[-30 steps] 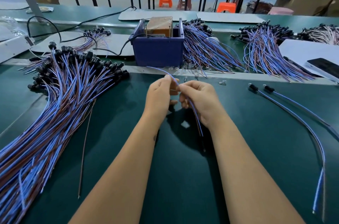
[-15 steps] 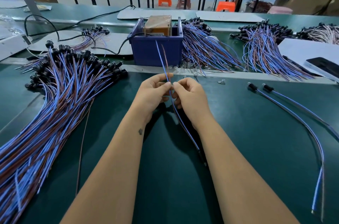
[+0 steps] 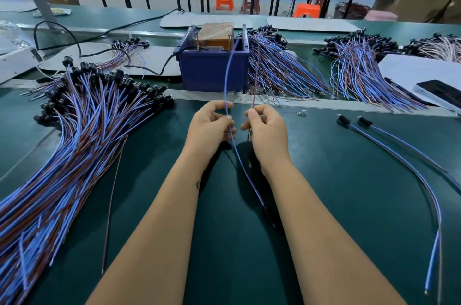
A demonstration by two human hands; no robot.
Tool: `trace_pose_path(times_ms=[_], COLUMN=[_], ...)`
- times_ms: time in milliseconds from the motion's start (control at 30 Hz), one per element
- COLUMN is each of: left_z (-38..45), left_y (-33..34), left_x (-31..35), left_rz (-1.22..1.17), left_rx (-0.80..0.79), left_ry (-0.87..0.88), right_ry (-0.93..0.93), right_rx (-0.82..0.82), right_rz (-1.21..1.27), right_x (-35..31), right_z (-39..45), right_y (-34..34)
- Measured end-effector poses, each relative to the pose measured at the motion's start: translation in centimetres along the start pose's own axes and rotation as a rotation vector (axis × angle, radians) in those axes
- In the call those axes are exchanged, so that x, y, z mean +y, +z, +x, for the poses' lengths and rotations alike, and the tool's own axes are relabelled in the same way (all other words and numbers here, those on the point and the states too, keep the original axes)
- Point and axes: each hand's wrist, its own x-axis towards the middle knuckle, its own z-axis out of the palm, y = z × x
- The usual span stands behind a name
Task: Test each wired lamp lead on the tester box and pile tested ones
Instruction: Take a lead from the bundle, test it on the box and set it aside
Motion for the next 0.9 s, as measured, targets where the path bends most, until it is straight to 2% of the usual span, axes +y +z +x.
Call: trace_pose_path(times_ms=[133, 233, 467, 900], left_z=[0.6, 0.7, 0.4, 0.5], left_y=[-0.9, -1.3, -1.3, -2.0], left_x=[-0.3, -0.3, -0.3, -0.5], left_rz=[0.033, 0.076, 0.131, 0.166], left_rx=[0.179, 0.237, 0.279, 0.306], left_ry=[-0.036, -0.017, 0.036, -0.009], right_ry=[-0.029, -0.059, -0.079, -0.136], right_rx=[-0.014, -0.023, -0.012, 0.034], right_rz=[-0.018, -0.068, -0.117, -0.119], right_x=[0.0, 0.1, 0.3, 0.2], right_z=[-0.1, -0.2, -0.1, 0.2], right_y=[-0.1, 0.0, 0.1, -0.3])
